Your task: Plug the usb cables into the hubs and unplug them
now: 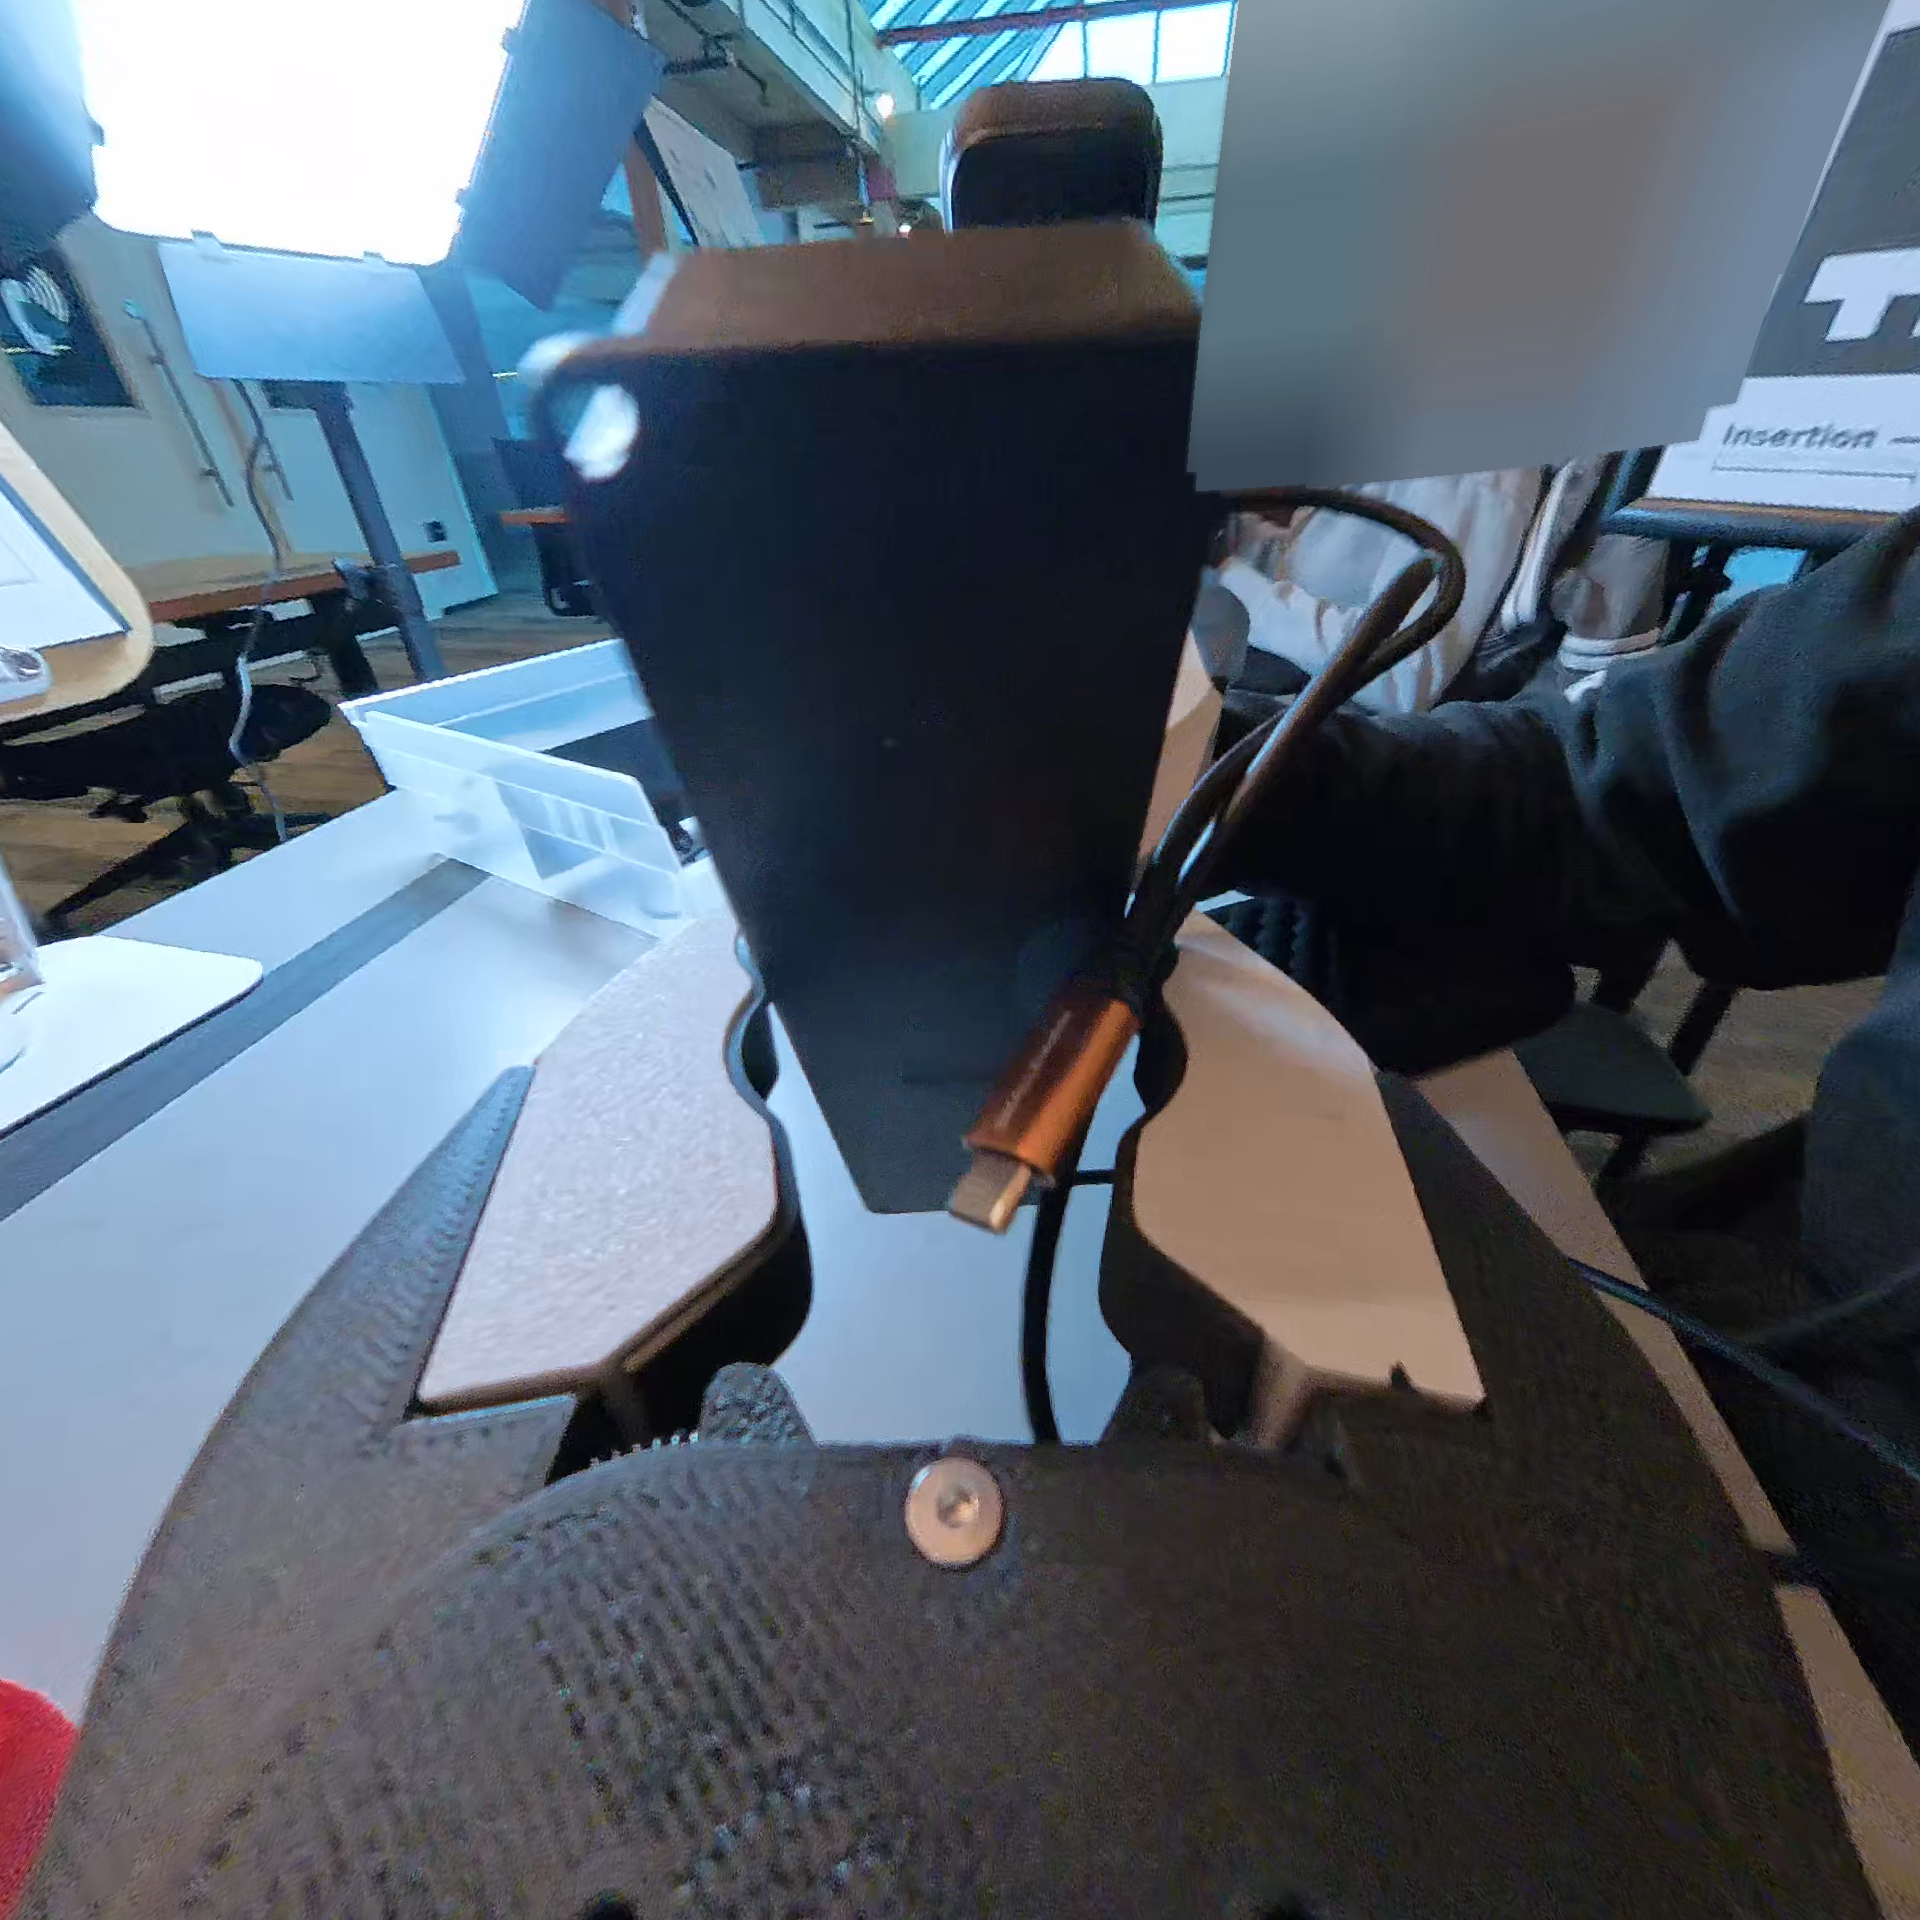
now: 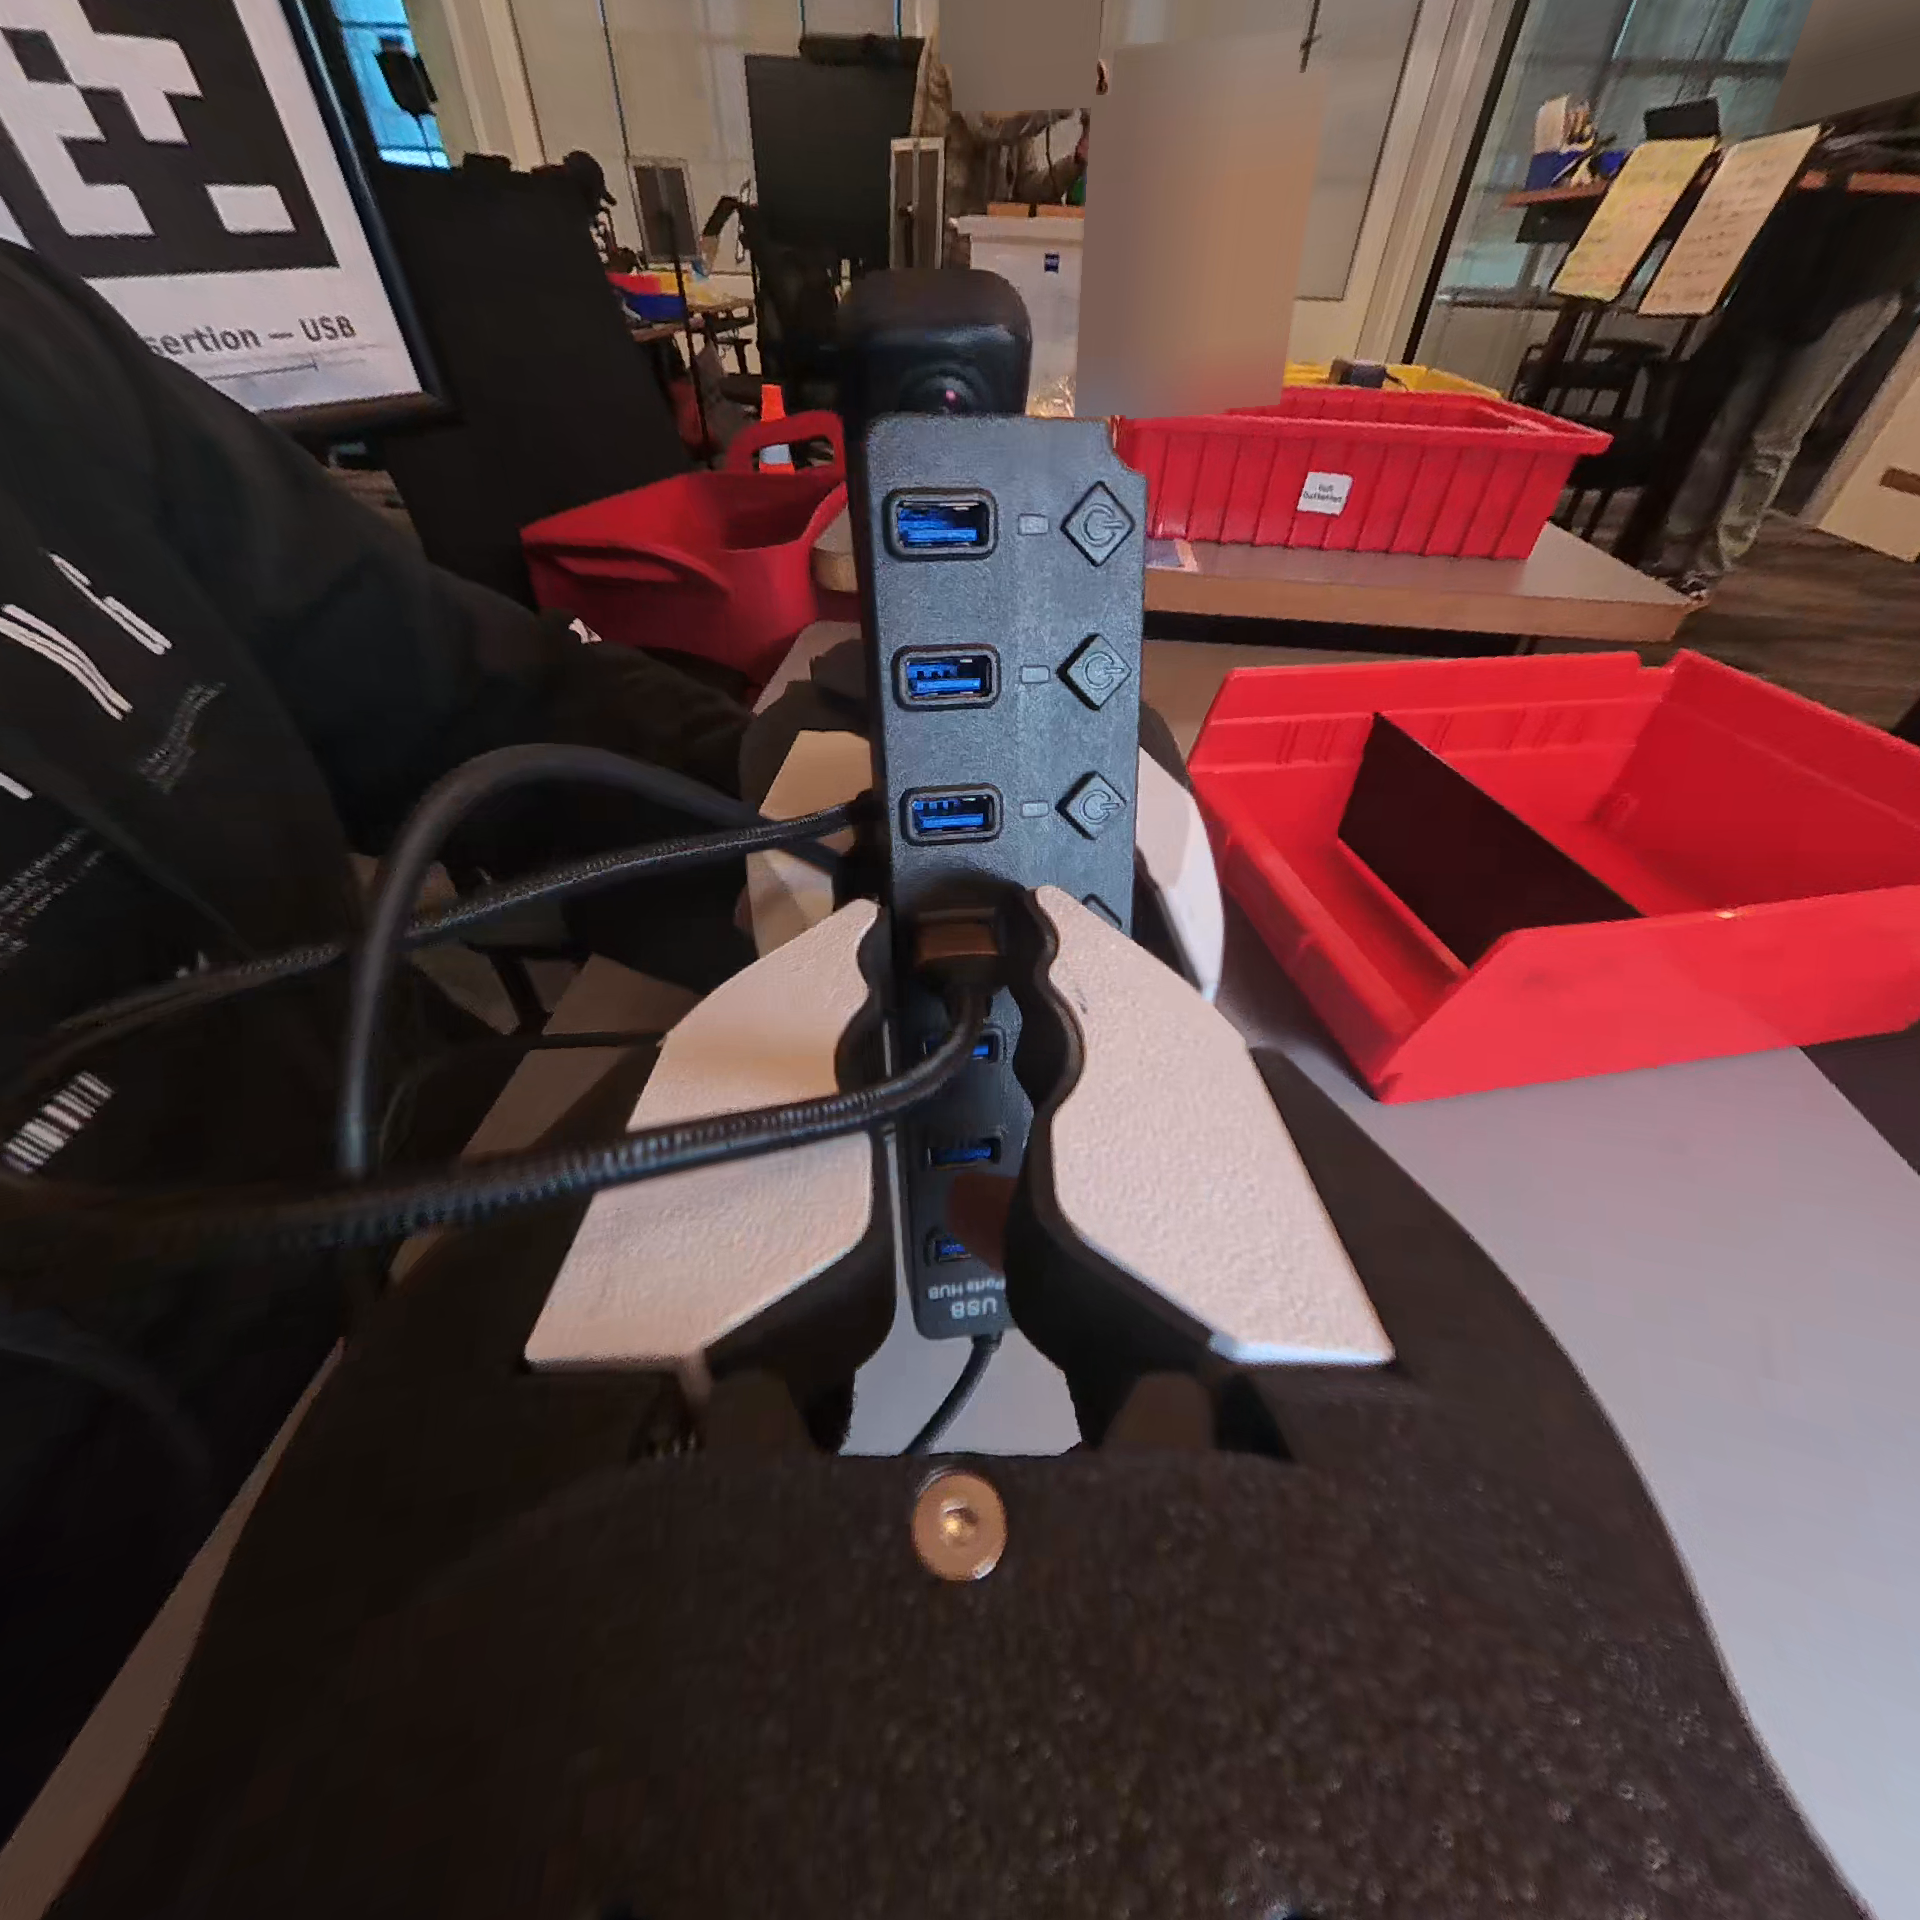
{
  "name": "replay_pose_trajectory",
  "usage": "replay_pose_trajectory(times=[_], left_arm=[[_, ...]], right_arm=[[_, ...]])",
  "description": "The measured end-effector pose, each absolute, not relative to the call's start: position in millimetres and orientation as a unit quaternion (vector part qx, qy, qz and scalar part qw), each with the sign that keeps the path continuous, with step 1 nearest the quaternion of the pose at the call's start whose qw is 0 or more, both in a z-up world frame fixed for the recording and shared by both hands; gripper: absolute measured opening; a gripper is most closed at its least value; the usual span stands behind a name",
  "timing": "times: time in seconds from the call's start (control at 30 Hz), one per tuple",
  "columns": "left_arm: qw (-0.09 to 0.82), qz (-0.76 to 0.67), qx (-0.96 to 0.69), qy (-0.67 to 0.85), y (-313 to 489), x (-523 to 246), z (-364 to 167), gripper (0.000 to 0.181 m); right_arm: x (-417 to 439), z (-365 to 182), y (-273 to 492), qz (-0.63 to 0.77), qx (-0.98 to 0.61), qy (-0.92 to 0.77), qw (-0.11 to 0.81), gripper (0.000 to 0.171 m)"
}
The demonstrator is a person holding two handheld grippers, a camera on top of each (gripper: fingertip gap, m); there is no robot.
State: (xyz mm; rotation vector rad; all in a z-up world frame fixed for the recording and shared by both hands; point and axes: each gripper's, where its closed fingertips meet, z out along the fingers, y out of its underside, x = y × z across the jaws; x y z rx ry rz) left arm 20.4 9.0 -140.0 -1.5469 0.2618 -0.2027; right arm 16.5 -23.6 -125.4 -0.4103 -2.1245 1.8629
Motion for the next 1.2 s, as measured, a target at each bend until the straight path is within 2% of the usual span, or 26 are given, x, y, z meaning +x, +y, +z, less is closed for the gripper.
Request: replay_pose_trajectory(times=[0.13, 0.27, 0.33, 0.4, 0.57, 0.7, 0.83, 0.93, 1.03, 1.2], left_arm=[[0.686, -0.050, -0.713, 0.134, 8, 19, -140, 0.063], [0.710, -0.059, -0.685, 0.149, 1, 24, -117, 0.055], [0.730, -0.034, -0.671, 0.124, -11, 6, -107, 0.055], [0.745, -0.048, -0.660, 0.080, -29, -21, -100, 0.055], [0.762, -0.074, -0.640, 0.065, -32, -29, -94, 0.055], [0.776, -0.092, -0.624, 0.024, -36, -41, -88, 0.058], [0.794, -0.094, -0.600, -0.031, -52, -72, -82, 0.055], [0.792, -0.092, -0.601, -0.044, -53, -80, -86, 0.056], [0.777, -0.090, -0.622, -0.030, -43, -72, -96, 0.056], [0.748, -0.091, -0.658, -0.011, -25, -58, -117, 0.055]], right_arm=[[20, -121, -23, 0.646, -0.129, -0.737, 0.148, 0.019], [27, -103, -15, 0.685, -0.108, -0.710, 0.124, 0.018], [29, -68, 13, 0.751, -0.115, -0.636, 0.133, 0.016], [32, -38, 55, 0.773, -0.134, -0.589, 0.191, 0.016], [10, -25, 112, 0.663, -0.226, -0.605, 0.378, 0.016], [-12, -19, 207, 0.493, -0.363, -0.581, 0.536, 0.016], [-5, -18, 313, 0.428, -0.505, -0.472, 0.582, 0.016], [-5, -44, 370, 0.334, -0.576, -0.453, 0.593, 0.016], [-11, -71, 399, 0.209, -0.601, -0.469, 0.613, 0.016], [-31, -84, 428, 0.033, -0.579, -0.515, 0.631, 0.016]])
